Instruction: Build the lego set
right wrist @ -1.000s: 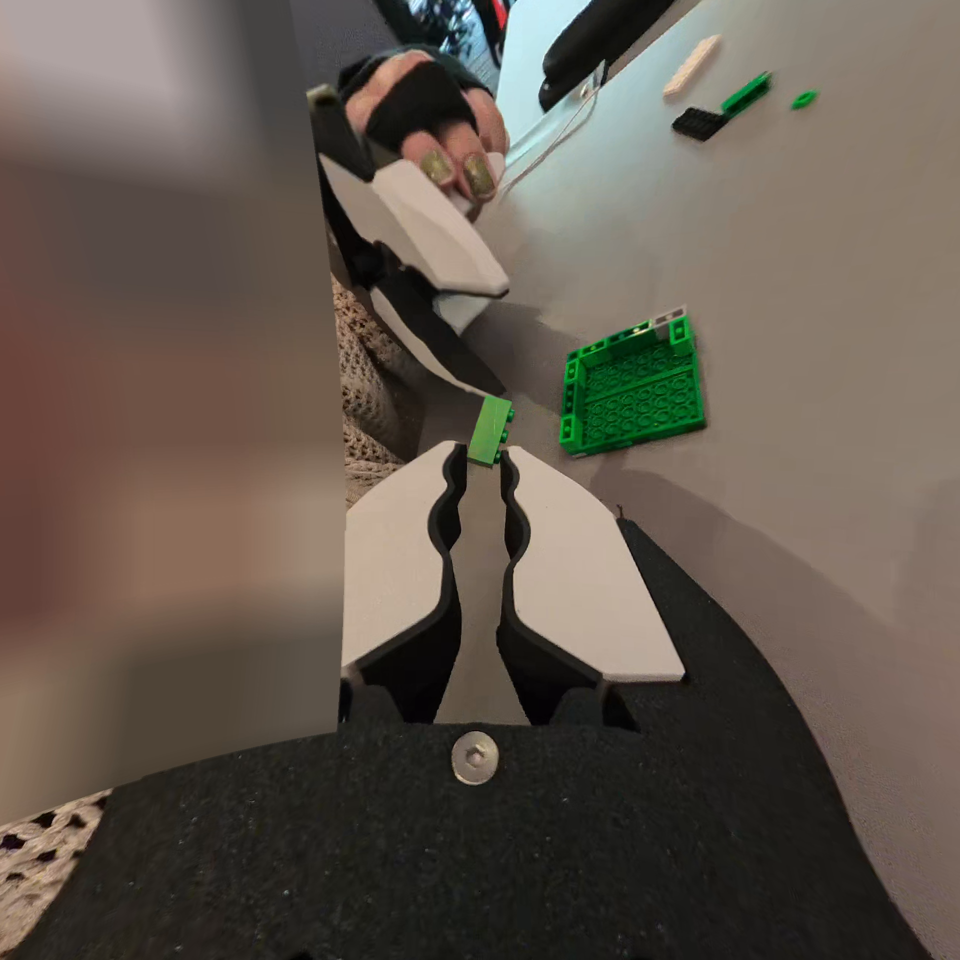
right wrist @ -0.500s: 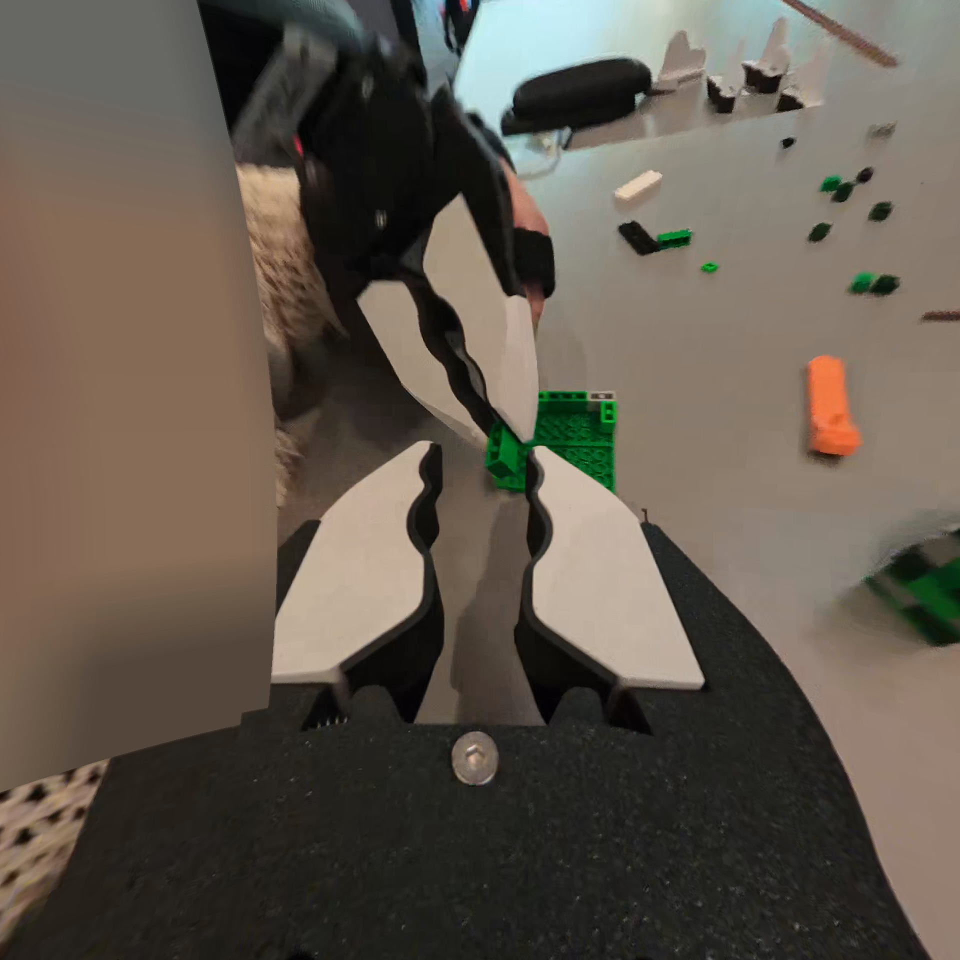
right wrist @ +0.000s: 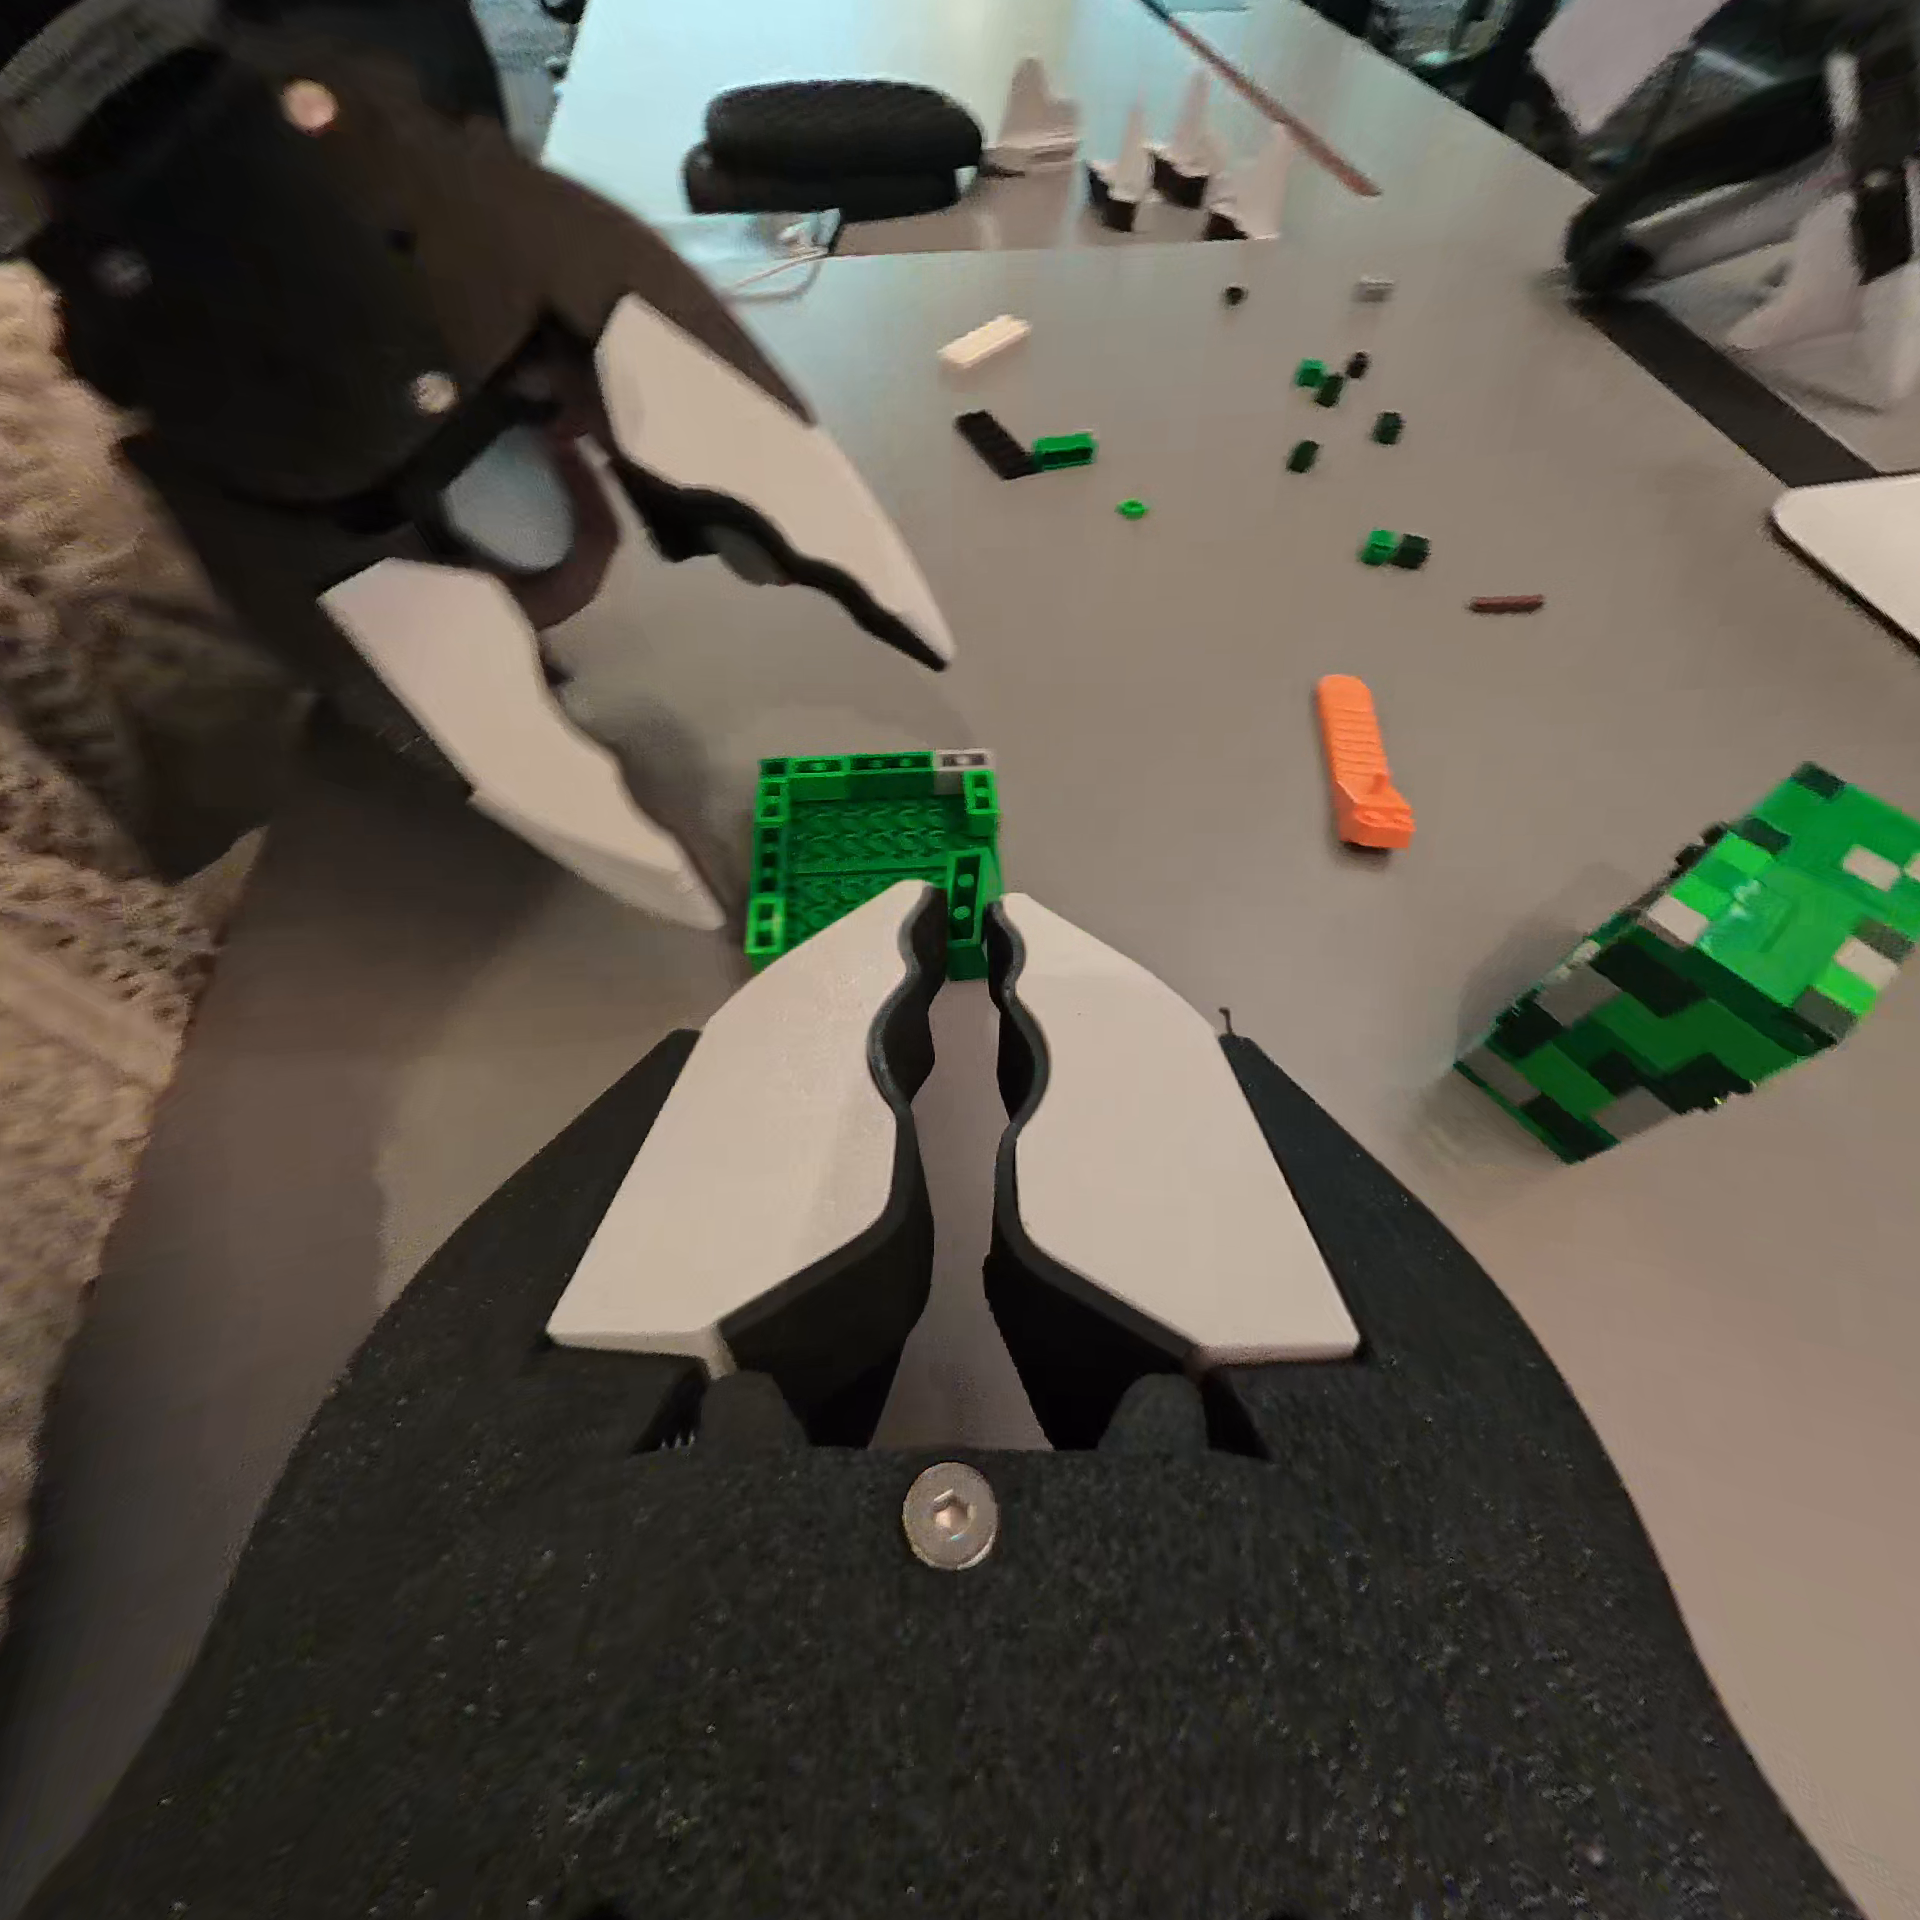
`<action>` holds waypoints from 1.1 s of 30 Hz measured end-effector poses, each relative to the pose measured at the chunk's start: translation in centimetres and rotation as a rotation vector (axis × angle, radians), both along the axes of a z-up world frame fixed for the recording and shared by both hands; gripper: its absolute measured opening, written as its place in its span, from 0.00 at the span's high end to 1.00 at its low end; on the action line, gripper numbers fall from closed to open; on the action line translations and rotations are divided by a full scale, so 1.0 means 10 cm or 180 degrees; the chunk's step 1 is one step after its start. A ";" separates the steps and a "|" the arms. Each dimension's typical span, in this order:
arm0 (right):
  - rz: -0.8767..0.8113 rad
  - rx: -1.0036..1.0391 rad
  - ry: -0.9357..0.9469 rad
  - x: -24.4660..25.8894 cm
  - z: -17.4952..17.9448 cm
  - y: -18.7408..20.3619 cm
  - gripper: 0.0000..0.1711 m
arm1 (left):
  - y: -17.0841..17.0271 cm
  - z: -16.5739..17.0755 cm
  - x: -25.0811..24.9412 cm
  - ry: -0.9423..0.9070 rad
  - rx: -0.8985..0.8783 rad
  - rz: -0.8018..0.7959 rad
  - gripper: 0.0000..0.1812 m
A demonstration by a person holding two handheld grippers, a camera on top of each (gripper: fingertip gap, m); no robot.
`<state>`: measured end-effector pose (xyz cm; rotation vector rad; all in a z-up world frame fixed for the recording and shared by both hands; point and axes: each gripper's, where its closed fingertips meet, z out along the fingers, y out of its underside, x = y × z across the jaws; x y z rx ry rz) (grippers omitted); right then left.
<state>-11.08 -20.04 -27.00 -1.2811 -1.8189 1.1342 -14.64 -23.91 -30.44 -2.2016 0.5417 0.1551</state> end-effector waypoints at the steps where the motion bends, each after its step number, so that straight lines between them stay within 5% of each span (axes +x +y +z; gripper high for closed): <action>1: -0.0083 -0.0011 0.0018 -0.04 -0.04 0.05 0.96 | -0.02 -0.07 -0.01 -0.0035 -0.0114 0.0127 0.51; 4: -0.0144 0.0035 0.0099 -0.14 -0.09 0.11 0.96 | -0.03 -0.19 0.00 -0.0291 -0.0331 0.0420 0.42; 15: 0.0003 -0.0004 0.0269 -0.20 -0.06 0.05 0.96 | 0.01 -0.21 -0.35 -0.0333 -0.0257 0.0772 0.47; 22: 0.0048 -0.0139 0.0370 -0.23 0.00 0.10 0.96 | 0.14 -0.28 -0.22 -0.0728 -0.0272 0.0574 0.41; 28: 0.0001 -0.0218 0.0258 -0.26 -0.04 0.14 0.96 | 0.18 -0.28 -0.27 -0.0887 -0.0312 0.0729 0.56; 33: -0.0138 -0.0293 0.0104 -0.33 -0.09 0.06 0.96 | 0.19 -0.25 -0.27 -0.0789 -0.0181 0.0776 0.58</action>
